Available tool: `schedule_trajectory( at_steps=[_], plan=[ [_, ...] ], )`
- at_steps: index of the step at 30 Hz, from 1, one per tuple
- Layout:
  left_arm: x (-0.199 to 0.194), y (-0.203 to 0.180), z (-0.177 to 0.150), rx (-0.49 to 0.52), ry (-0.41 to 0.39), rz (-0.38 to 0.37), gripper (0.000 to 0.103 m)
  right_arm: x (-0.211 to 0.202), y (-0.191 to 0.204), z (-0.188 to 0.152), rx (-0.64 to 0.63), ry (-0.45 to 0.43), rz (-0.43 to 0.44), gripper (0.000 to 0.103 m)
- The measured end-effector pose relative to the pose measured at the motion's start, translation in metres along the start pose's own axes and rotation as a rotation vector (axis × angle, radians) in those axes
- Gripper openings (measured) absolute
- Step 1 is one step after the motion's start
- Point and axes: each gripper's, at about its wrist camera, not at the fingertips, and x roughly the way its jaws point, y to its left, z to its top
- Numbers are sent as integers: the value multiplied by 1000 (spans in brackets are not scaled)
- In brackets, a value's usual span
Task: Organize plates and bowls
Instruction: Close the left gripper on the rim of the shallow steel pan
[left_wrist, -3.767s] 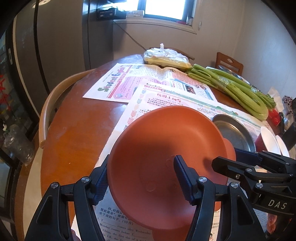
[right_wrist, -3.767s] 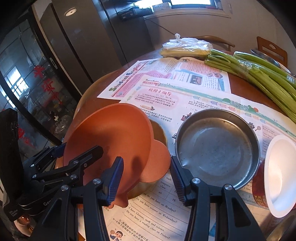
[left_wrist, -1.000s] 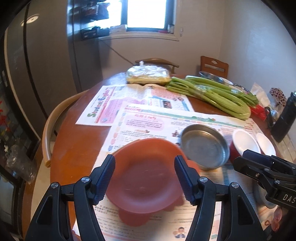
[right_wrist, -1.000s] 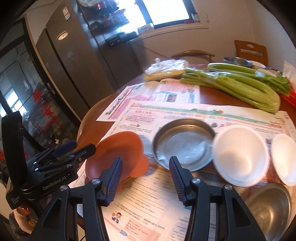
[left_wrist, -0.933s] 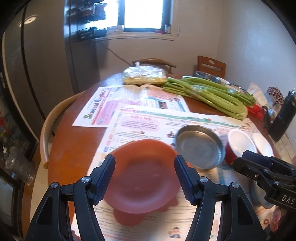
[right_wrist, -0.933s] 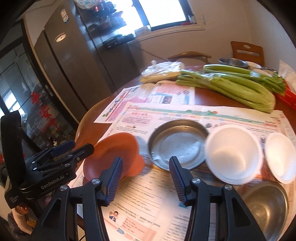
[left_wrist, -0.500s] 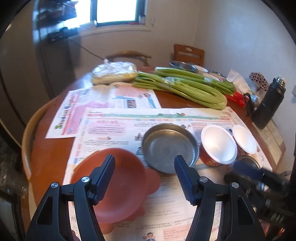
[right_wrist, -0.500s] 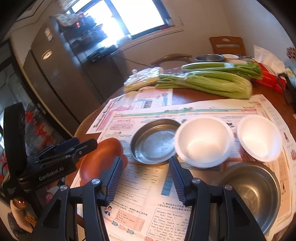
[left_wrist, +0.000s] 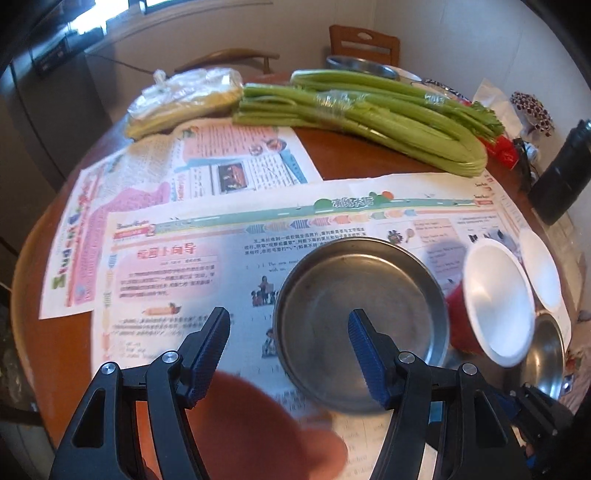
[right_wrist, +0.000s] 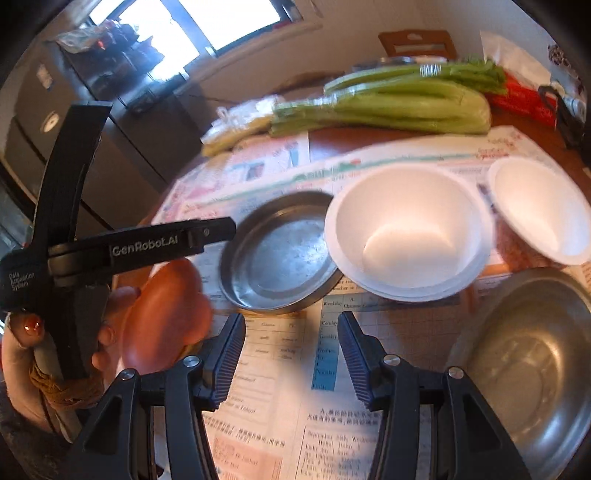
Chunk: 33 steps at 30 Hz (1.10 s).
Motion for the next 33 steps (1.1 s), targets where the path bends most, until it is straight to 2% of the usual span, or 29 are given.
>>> schedule_trajectory(
  at_steps=[5, 7, 8, 9, 12, 13, 18, 23, 26, 31, 33],
  plan=[
    [23, 7, 2, -20, 35, -10, 68, 19, -4, 7, 50, 4, -30, 52],
    [29, 10, 1, -41, 43, -38, 66, 26, -4, 9, 62, 8, -38, 52],
    [32, 12, 0, -55, 52, -51, 62, 29, -5, 10, 65, 11, -42, 52],
    [34, 14, -1, -63, 54, -57, 53, 31, -4, 10, 64, 11, -43, 52],
    [36, 14, -1, -70, 50, -79, 43, 34, 0, 13, 53, -4, -44, 52],
    [35, 13, -2, -74, 52, -106, 35, 35, 1, 14, 53, -5, -35, 52],
    [25, 7, -2, -67, 27, -107, 35, 30, 8, 15, 37, -33, -28, 52],
    [7, -1, -5, -56, 7, -170, 35, 13, 22, 15, -5, -72, 41, 51],
    [8, -5, -7, -37, 17, -99, 35, 10, 30, 13, -29, -75, 46, 51],
    [23, 3, -7, -53, 53, -49, 35, 18, 15, 5, 43, -27, 26, 52],
    [24, 6, -6, -66, 53, -51, 35, 19, 6, 5, 86, -23, 19, 52]
  ],
)
